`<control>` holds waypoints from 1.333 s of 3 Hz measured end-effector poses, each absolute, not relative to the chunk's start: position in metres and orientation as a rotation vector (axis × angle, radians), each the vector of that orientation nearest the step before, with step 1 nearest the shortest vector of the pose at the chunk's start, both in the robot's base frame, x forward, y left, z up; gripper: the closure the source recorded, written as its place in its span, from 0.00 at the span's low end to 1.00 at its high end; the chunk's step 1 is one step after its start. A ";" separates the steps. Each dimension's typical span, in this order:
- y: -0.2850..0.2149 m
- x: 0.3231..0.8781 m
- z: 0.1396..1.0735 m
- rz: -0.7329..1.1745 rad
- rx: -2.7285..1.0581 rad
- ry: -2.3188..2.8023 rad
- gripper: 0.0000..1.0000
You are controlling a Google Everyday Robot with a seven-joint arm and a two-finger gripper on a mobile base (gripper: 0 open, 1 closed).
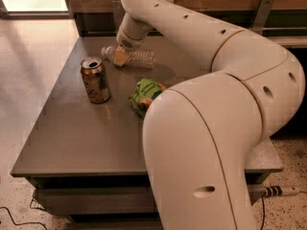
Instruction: Knock water bottle over
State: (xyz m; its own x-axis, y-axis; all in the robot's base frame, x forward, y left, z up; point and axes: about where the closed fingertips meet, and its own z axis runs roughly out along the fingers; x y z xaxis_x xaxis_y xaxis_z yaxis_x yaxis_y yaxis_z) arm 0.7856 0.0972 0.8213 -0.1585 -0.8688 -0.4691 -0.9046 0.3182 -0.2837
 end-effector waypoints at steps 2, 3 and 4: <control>0.099 0.786 0.825 0.088 -1.565 2.037 0.49; 0.099 0.786 0.825 0.088 -1.565 2.037 0.28; 0.099 0.786 0.826 0.088 -1.565 2.038 0.05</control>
Offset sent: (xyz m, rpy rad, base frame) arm 0.0002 0.0007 0.0041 -0.0008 0.0031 0.0016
